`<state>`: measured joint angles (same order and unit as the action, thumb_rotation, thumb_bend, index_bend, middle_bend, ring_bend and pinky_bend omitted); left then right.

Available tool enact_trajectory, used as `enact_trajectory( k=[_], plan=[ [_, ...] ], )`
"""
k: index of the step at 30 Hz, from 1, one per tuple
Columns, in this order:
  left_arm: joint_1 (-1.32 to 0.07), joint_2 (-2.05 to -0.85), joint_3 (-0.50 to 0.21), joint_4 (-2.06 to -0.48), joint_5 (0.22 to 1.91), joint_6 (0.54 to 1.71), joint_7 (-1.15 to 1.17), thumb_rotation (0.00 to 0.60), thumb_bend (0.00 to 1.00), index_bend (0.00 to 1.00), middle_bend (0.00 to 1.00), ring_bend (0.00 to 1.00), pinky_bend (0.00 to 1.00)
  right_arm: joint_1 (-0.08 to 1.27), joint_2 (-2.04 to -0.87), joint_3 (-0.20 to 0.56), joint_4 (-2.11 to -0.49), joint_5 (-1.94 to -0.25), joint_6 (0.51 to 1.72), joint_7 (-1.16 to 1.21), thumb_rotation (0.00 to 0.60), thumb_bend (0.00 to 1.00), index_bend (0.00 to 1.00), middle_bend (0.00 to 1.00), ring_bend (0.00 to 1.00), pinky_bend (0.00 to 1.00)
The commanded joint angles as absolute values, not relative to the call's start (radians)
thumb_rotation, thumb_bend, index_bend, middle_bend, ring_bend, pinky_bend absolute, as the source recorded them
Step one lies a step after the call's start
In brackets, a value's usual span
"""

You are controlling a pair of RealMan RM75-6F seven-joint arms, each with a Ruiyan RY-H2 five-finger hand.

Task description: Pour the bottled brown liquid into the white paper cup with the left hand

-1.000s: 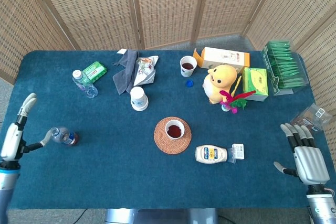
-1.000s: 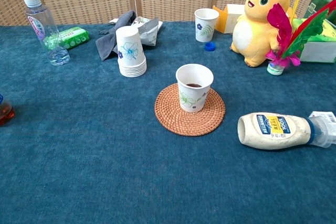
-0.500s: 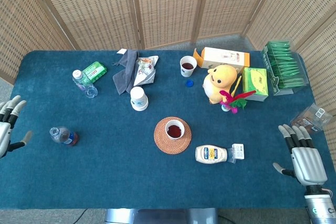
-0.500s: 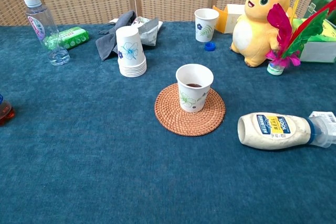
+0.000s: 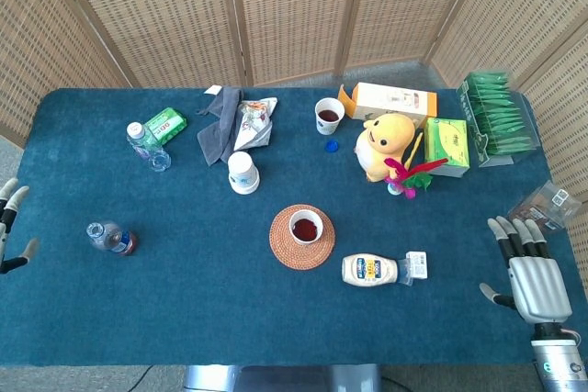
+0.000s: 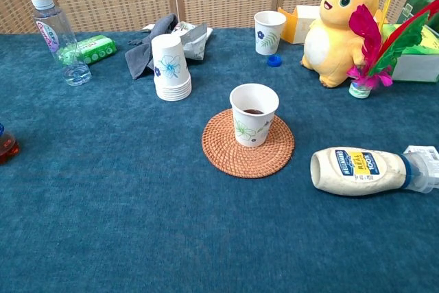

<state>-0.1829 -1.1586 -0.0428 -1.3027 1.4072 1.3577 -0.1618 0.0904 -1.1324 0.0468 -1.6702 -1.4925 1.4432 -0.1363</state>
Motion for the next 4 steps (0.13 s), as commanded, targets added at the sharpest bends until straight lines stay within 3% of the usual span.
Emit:
enact_trajectory(
  k=[1,4],
  plan=[
    [-0.178,-1.139,-0.040,-1.331,1.400,1.346,-0.143,0.600,0.41,0.00,0.00,0.00,0.00,0.091,-1.132,0.047,-1.670,-1.492,1.442,-0.136,0.600,0.00,0.00,0.00,0.00,0.00],
    [-0.175,-1.126,-0.039,-1.357,1.396,1.342,-0.122,0.600,0.40,0.00,0.00,0.00,0.00,0.090,-1.130,0.047,-1.671,-1.492,1.443,-0.132,0.600,0.00,0.00,0.00,0.00,0.00]
  ],
)
